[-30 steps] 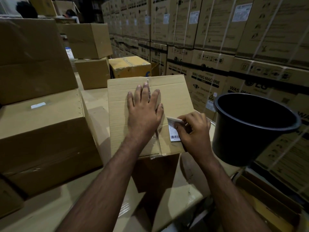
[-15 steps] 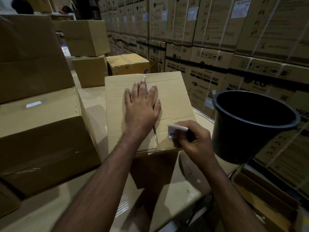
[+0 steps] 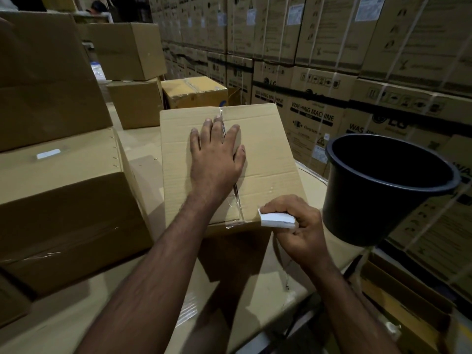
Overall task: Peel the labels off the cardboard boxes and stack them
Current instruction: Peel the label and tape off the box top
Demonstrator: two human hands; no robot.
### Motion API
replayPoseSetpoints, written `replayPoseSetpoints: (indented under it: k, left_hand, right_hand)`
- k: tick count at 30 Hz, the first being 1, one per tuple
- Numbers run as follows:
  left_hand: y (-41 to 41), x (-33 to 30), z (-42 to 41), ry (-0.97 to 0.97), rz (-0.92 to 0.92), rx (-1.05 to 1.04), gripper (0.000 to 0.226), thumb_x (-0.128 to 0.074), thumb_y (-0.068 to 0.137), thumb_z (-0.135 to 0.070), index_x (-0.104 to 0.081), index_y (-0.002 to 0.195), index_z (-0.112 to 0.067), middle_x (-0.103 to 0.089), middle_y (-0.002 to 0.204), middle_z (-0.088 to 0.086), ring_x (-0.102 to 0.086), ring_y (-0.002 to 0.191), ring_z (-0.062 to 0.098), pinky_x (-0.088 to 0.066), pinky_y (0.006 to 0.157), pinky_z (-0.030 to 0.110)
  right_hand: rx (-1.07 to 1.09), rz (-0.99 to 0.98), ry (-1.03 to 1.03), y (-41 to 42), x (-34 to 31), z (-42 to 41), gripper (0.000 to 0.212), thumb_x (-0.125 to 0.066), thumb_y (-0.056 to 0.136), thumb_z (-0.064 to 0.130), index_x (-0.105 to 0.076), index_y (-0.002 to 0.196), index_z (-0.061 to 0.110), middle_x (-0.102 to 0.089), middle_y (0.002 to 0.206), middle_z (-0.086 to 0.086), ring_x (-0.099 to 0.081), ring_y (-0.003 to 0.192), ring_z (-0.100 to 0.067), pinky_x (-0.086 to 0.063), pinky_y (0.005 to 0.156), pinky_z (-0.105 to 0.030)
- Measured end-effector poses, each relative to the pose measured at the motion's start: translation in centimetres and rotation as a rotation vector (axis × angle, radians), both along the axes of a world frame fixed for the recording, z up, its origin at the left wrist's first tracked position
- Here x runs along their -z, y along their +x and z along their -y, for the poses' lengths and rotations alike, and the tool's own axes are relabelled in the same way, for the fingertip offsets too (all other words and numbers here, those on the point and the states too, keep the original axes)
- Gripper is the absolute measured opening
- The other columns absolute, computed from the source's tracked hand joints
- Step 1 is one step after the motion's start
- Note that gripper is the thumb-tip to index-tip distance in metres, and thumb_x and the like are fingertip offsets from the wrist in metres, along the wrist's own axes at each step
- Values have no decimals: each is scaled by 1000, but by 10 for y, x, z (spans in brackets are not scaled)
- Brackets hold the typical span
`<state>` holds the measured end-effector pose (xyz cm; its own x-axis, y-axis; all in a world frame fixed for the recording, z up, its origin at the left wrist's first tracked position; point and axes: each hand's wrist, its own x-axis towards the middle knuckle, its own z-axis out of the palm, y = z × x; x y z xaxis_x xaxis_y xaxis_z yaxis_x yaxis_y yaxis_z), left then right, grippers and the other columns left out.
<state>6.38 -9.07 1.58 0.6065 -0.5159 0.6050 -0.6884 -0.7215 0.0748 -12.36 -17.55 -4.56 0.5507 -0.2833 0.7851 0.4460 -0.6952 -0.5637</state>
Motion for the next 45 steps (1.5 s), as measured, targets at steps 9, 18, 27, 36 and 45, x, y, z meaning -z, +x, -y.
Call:
replayPoseSetpoints:
  k: [9,18,27,36,45]
  left_hand:
    - [-1,1,0,-9,14,-1,57,-25,100,-50,-30,153,-28,-23,163,10,-15,152,29,-8,122,53]
    - [-1,1,0,-9,10,2,57,-26,101,-49,-30,153,-28,-22,163,9,-15,152,29,-7,122,53]
    - [-4,2,-2,-15,12,9,56,-27,101,-49,-29,154,-28,-21,164,10,-14,152,29,-7,122,53]
    - [-3,2,-1,-12,17,5,57,-26,102,-50,-29,154,-27,-21,164,10,-14,152,29,-8,122,54]
    - [1,-3,-4,115,-16,35,84,-16,91,-77,-12,160,-28,1,168,12,4,154,31,0,122,57]
  right_hand:
    - [-35,0,68,-2,1,0,17,-60,76,12,-72,81,1,-69,81,-6,-66,79,-27,-51,67,-42]
    - [-148,-4,238,-4,3,4,29,-54,69,-13,-64,72,14,-60,69,-11,-56,64,-37,-44,55,-47]
    - [-178,-50,338,-18,-15,-2,22,-43,87,20,-53,71,8,-51,65,2,-46,57,-13,-40,50,-22]
    - [371,-513,-212,-14,-34,-7,56,-36,91,48,-60,133,21,-74,111,-1,-68,93,-18,-53,85,-42]
    - [473,-685,-253,-6,-52,-13,51,-39,100,47,-42,148,28,-73,111,1,-65,95,-15,-50,92,-41]
